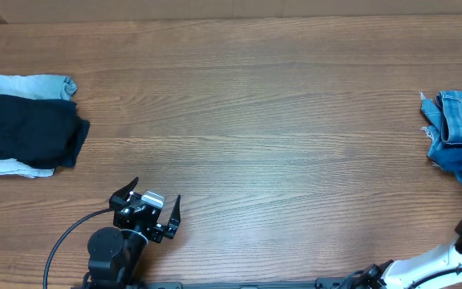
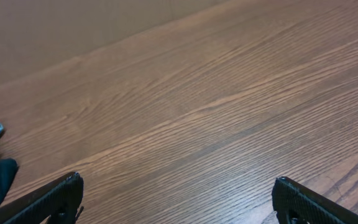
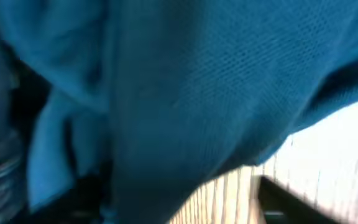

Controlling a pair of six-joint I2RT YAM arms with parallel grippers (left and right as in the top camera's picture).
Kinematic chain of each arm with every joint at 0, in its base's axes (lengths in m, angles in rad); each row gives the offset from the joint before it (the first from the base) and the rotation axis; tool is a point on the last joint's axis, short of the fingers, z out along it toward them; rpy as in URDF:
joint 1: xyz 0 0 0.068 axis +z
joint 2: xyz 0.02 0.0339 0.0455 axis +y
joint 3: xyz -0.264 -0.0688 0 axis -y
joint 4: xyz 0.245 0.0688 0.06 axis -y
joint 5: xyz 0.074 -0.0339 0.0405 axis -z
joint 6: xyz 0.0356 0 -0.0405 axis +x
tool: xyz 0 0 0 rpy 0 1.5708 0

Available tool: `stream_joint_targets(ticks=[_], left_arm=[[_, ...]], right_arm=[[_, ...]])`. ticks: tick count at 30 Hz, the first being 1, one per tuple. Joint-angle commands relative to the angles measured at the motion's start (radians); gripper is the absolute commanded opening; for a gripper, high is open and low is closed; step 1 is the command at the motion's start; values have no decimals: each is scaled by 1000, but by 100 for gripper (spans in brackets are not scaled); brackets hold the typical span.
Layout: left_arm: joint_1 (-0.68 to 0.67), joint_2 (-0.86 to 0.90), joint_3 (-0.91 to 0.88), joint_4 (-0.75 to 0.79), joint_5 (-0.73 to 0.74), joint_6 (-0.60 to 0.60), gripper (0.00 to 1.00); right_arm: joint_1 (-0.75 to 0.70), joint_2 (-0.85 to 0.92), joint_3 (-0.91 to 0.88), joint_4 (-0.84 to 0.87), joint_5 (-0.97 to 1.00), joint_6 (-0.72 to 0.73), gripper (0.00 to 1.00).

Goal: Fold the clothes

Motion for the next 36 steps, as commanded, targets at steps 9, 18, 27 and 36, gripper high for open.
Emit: stream_joint_targets(ticks=[9, 18, 27, 36], left_arm=[[6, -5, -6, 3, -6, -24, 100], [6, -5, -6, 3, -6, -24, 100], [6, -5, -6, 3, -6, -24, 100], [6, -5, -6, 23, 67, -26, 100]], right_arm=[[108, -406, 283, -260, -384, -137, 4], [646, -632, 344, -42, -457, -391, 4], [655, -633, 348, 128, -506, -314, 4], [655, -633, 348, 89, -509, -311, 4]])
